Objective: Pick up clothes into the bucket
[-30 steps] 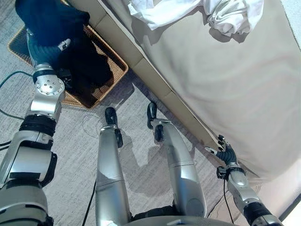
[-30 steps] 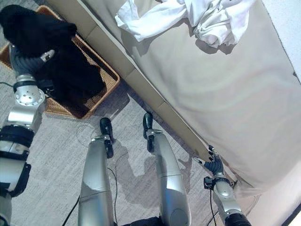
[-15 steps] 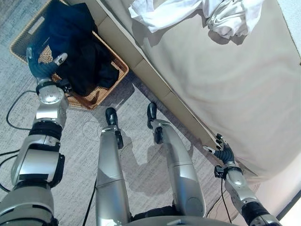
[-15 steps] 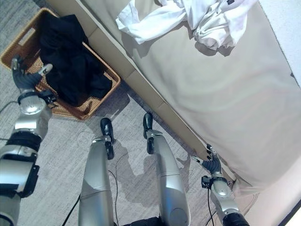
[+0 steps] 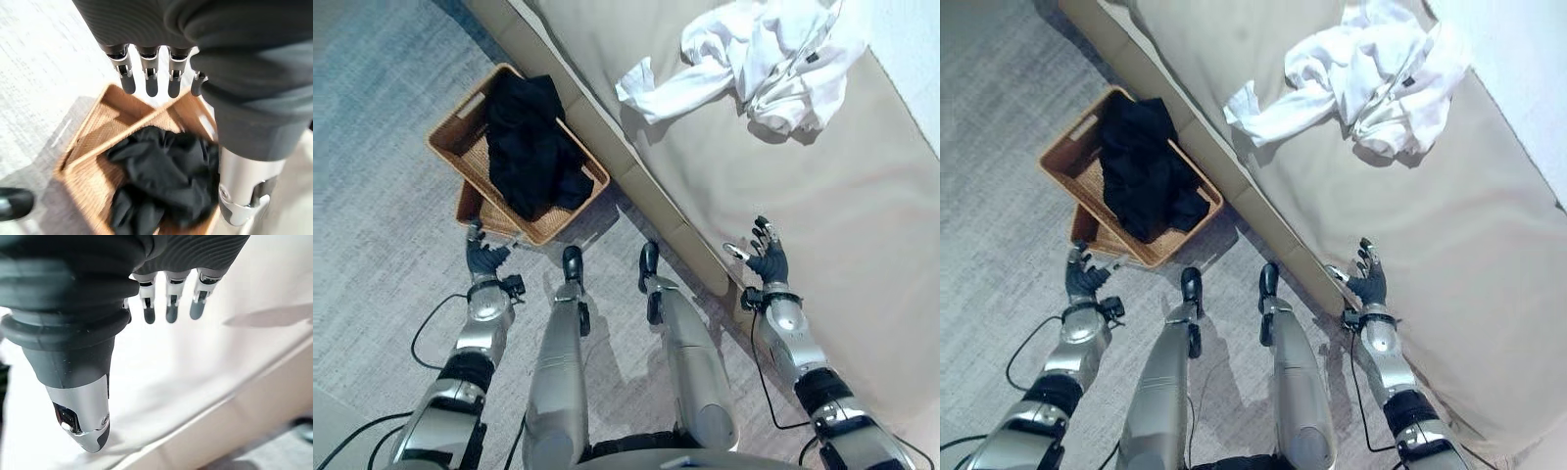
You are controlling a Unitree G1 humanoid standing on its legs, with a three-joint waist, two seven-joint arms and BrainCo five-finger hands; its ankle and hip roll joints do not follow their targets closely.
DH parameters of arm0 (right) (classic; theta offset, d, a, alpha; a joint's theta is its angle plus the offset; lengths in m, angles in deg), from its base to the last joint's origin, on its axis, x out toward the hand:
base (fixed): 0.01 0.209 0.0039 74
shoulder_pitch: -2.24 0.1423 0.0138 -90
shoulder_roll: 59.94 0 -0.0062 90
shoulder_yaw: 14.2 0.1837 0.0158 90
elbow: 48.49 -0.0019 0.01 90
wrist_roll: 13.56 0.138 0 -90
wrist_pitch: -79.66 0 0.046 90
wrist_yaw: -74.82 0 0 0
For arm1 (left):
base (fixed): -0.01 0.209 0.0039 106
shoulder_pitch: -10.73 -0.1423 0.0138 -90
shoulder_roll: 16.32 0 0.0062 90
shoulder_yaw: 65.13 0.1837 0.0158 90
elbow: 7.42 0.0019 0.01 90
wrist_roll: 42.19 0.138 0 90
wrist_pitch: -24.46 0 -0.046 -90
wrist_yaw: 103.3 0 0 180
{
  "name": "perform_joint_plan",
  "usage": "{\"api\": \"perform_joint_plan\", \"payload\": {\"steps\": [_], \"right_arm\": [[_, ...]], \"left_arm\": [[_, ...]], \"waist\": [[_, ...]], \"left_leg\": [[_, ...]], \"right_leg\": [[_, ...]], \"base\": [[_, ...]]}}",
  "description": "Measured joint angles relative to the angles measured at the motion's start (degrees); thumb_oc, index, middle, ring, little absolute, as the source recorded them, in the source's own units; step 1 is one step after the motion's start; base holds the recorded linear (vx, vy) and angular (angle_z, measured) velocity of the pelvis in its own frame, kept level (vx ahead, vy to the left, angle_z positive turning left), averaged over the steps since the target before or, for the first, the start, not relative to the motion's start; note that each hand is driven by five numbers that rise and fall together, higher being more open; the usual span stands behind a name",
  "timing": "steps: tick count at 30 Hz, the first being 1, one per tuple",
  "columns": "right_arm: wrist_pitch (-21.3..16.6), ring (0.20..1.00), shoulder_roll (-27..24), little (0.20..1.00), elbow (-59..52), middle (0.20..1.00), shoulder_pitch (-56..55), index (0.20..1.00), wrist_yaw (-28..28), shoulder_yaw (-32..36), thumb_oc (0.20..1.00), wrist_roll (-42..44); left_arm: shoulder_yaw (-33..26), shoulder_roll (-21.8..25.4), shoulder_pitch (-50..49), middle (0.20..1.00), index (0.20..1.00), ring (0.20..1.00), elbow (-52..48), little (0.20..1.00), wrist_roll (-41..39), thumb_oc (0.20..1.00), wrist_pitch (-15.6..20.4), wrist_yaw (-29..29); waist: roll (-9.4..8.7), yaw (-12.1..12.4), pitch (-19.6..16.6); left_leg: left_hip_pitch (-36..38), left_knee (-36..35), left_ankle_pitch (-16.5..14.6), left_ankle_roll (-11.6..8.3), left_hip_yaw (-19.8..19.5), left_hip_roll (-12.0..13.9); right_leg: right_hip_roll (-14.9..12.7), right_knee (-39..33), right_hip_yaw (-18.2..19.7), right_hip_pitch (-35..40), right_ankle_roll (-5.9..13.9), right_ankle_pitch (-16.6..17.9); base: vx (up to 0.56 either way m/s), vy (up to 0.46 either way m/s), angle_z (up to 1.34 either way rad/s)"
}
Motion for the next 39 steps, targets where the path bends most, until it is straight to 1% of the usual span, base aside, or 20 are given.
{"api": "perform_joint_plan", "payload": {"steps": [1, 2, 4, 5, 6, 8, 12, 14, 16, 17, 20, 24, 28, 31, 32, 34, 35, 36, 37, 39], "right_arm": [[0.00, 1.000, -0.17, 1.000, 0.25, 1.000, -0.15, 1.000, 0.00, 0.04, 1.000, -0.25], [0.13, 1.000, -0.15, 1.000, 1.37, 1.000, -0.20, 1.000, 0.00, 0.12, 1.000, -1.13], [0.33, 1.000, -0.07, 1.000, 2.18, 1.000, -0.58, 1.000, -0.03, 0.22, 1.000, -2.24], [0.39, 1.000, -0.09, 1.000, 2.72, 1.000, -0.83, 1.000, -0.02, 0.21, 1.000, -2.94], [0.52, 1.000, -0.47, 1.000, 2.75, 1.000, -1.36, 1.000, -0.04, 0.51, 1.000, -3.70], [1.08, 1.000, -0.71, 1.000, 2.66, 1.000, -1.63, 1.000, -0.06, 0.51, 1.000, -5.68], [1.64, 1.000, -0.94, 1.000, 2.17, 1.000, -0.87, 1.000, -1.92, 1.15, 1.000, -9.89], [2.10, 1.000, -1.03, 1.000, 2.03, 1.000, 0.04, 1.000, -2.98, 2.38, 1.000, -11.46], [2.25, 1.000, -2.08, 1.000, 1.50, 1.000, 0.19, 1.000, -4.29, 2.84, 1.000, -13.97], [2.80, 1.000, -3.67, 1.000, 1.35, 1.000, 1.83, 1.000, -5.44, 2.90, 1.000, -16.99], [3.84, 1.000, -6.65, 1.000, 1.74, 1.000, 5.23, 1.000, -8.87, 3.64, 1.000, -22.82], [6.42, 1.000, -9.88, 1.000, 7.11, 1.000, 12.78, 1.000, -13.93, 4.19, 1.000, -28.39], [9.17, 1.000, -12.43, 1.000, 10.65, 1.000, 17.54, 1.000, -17.34, 4.30, 1.000, -29.68], [10.14, 1.000, -14.97, 1.000, 17.13, 1.000, 22.25, 1.000, -19.12, 3.55, 1.000, -30.25], [10.50, 1.000, -16.51, 1.000, 19.44, 1.000, 24.22, 1.000, -19.37, 2.43, 1.000, -30.18], [11.46, 1.000, -20.33, 1.000, 21.75, 1.000, 28.42, 1.000, -19.75, 0.81, 1.000, -30.12], [11.63, 1.000, -22.44, 1.000, 25.98, 1.000, 33.11, 1.000, -20.04, -2.26, 1.000, -30.12], [12.08, 1.000, -22.98, 1.000, 26.57, 1.000, 34.00, 1.000, -20.06, -2.38, 1.000, -30.09], [12.34, 1.000, -23.59, 1.000, 27.29, 1.000, 34.86, 1.000, -20.36, -2.99, 1.000, -30.09], [12.66, 1.000, -23.90, 1.000, 32.42, 1.000, 39.52, 1.000, -20.75, -5.28, 1.000, -29.58]], "left_arm": [[0.95, -0.25, -0.73, 1.000, 1.000, 1.000, -0.05, 1.000, 1.08, 1.000, 0.30, 0.88], [1.39, -1.30, -1.43, 1.000, 1.000, 1.000, 0.75, 1.000, 3.08, 1.000, 0.39, 2.42], [1.83, -2.91, -2.49, 1.000, 1.000, 1.000, 1.21, 1.000, 5.61, 1.000, 0.45, 3.97], [2.83, -3.40, -2.87, 1.000, 1.000, 1.000, 1.75, 1.000, 6.20, 1.000, 0.44, 4.42], [3.38, -4.57, -3.26, 1.000, 1.000, 1.000, 2.38, 1.000, 7.72, 1.000, 0.48, 5.01], [3.56, -5.86, -4.46, 1.000, 1.000, 1.000, 2.57, 1.000, 10.20, 1.000, 0.48, 5.17], [5.35, -6.75, -6.85, 1.000, 1.000, 1.000, 5.09, 1.000, 16.10, 1.000, 0.76, 5.36], [5.96, -7.48, -9.10, 1.000, 1.000, 1.000, 5.40, 1.000, 17.49, 1.000, 0.96, 5.51], [6.05, -8.32, -11.30, 1.000, 1.000, 1.000, 5.56, 1.000, 18.13, 1.000, 0.98, 5.87], [6.05, -8.80, -12.31, 1.000, 1.000, 1.000, 5.96, 1.000, 18.50, 1.000, 1.18, 6.05], [6.66, -8.90, -13.42, 1.000, 1.000, 1.000, 6.96, 1.000, 19.06, 1.000, 1.19, 6.37], [10.98, -8.25, -13.42, 1.000, 1.000, 1.000, 7.17, 1.000, 19.83, 1.000, 1.22, 7.65], [12.72, -8.60, -13.51, 1.000, 1.000, 1.000, 7.01, 1.000, 20.65, 1.000, 1.17, 8.23], [14.27, -8.49, -13.47, 1.000, 1.000, 1.000, 6.23, 1.000, 20.56, 1.000, 1.12, 8.21], [14.89, -8.46, -13.53, 1.000, 1.000, 1.000, 5.74, 1.000, 20.47, 1.000, 1.13, 8.18], [15.08, -8.49, -13.39, 1.000, 1.000, 1.000, 4.39, 1.000, 20.40, 1.000, 1.14, 7.97], [15.43, -8.59, -13.04, 1.000, 1.000, 1.000, 4.24, 1.000, 19.52, 1.000, 1.03, 7.70], [15.54, -8.69, -12.81, 1.000, 1.000, 1.000, 4.24, 1.000, 19.16, 1.000, 0.95, 7.71], [15.80, -8.64, -12.91, 1.000, 1.000, 1.000, 3.84, 1.000, 18.77, 1.000, 0.97, 7.55], [16.54, -8.71, -12.80, 1.000, 1.000, 1.000, 3.70, 1.000, 17.58, 1.000, 1.13, 6.94]], "waist": [[0.49, 0.19, -0.14], [1.81, 0.76, 0.02], [3.41, 1.10, -0.11], [4.21, 0.99, -0.56], [5.59, 0.99, -1.36], [7.03, 1.05, -2.16], [9.47, 1.23, -4.98], [10.25, 1.15, -6.07], [10.82, 1.14, -8.19], [11.18, 1.36, -8.73], [11.29, 1.46, -8.80], [11.44, 1.96, -8.93], [11.64, 2.86, -8.89], [12.74, 2.99, -8.35], [13.24, 3.39, -8.31], [14.37, 3.06, -7.71], [14.69, 3.03, -6.79], [14.86, 3.22, -6.06], [14.92, 4.17, -5.24], [15.22, 4.15, -4.19]], "left_leg": [[1.79, -1.39, 0.38, -0.17, -0.10, 0.00], [6.10, -4.55, 1.58, -0.37, -0.65, 0.01], [11.12, -7.85, 2.43, -0.53, -1.08, 0.23], [12.82, -8.95, 2.76, -0.59, -1.50, 0.24], [14.34, -10.03, 2.93, -0.68, -1.87, 0.41], [16.55, -11.82, 3.63, -0.83, -2.33, 0.55], [19.29, -13.68, 3.92, -0.97, -3.09, 1.16], [21.11, -14.77, 4.12, -1.25, -3.13, 1.32], [21.22, -14.82, 4.12, -1.25, -3.16, 1.35], [21.52, -14.83, 4.12, -1.25, -3.22, 1.36], [21.52, -14.80, 4.12, -1.25, -3.19, 1.39], [19.32, -14.42, 4.23, -1.12, -3.14, 1.10], [17.18, -14.27, 4.93, -0.59, -3.21, 0.40], [16.81, -14.03, 5.23, -0.37, -4.09, -0.55], [16.08, -13.79, 5.25, -0.34, -4.54, -1.04], [13.52, -13.38, 5.43, -0.12, -4.86, -1.60], [11.81, -12.75, 6.05, -0.24, -4.92, -1.86], [11.77, -12.68, 6.18, -0.17, -4.94, -1.87], [11.47, -12.61, 6.34, -0.10, -4.98, -1.84], [9.85, -12.61, 6.83, -0.46, -5.00, -1.82]], "right_leg": [[0.02, -0.68, -0.33, 1.65, 0.05, 0.02], [0.03, -2.66, -1.15, 5.76, 0.18, 0.39], [0.35, -4.81, -1.67, 10.52, 0.27, 0.46], [0.42, -5.71, -1.99, 12.31, 0.31, 0.64], [0.54, -6.83, -2.81, 14.07, 0.31, 0.64], [0.79, -8.39, -3.30, 16.46, 0.26, 0.87], [1.45, -10.63, -4.45, 19.69, 0.19, 1.04], [1.74, -11.75, -4.45, 21.46, 0.18, 1.20], [1.80, -12.26, -4.48, 21.81, 0.18, 1.19], [1.87, -12.43, -4.53, 22.25, 0.18, 1.19], [1.86, -12.03, -4.45, 22.01, 0.18, 1.17], [1.42, -9.06, -4.02, 18.39, 0.10, 0.61], [0.49, -4.65, -3.50, 14.33, -0.12, -0.92], [-0.86, -1.06, -3.98, 12.87, -0.13, -2.75], [-1.53, 0.21, -4.35, 11.80, -0.16, -3.56], [-2.23, 2.10, -4.42, 8.80, -0.08, -4.21], [-2.57, 3.60, -4.39, 6.80, -0.11, -4.18], [-2.59, 3.82, -4.41, 6.74, -0.12, -4.17], [-2.62, 4.59, -4.40, 6.03, -0.16, -4.23], [-2.73, 5.21, -4.46, 4.11, -0.57, -4.53]], "base": [[0.06, -0.127, 0.19], [0.07, -0.112, 0.15], [0.09, -0.104, 0.13], [0.08, -0.111, 0.15], [0.09, -0.117, 0.14], [0.10, -0.094, 0.12], [0.09, -0.058, 0.10], [0.08, -0.032, 0.00], [0.06, -0.024, 0.01], [0.05, -0.023, 0.01], [0.00, 0.000, 0.00], [0.02, 0.003, -0.05], [0.00, 0.008, 0.05], [-0.01, 0.015, 0.19], [-0.03, -0.002, 0.27], [-0.03, -0.002, 0.20], [-0.04, -0.009, 0.08], [-0.08, -0.028, 0.03], [-0.06, -0.026, 0.00], [-0.07, -0.005, 0.02]]}}
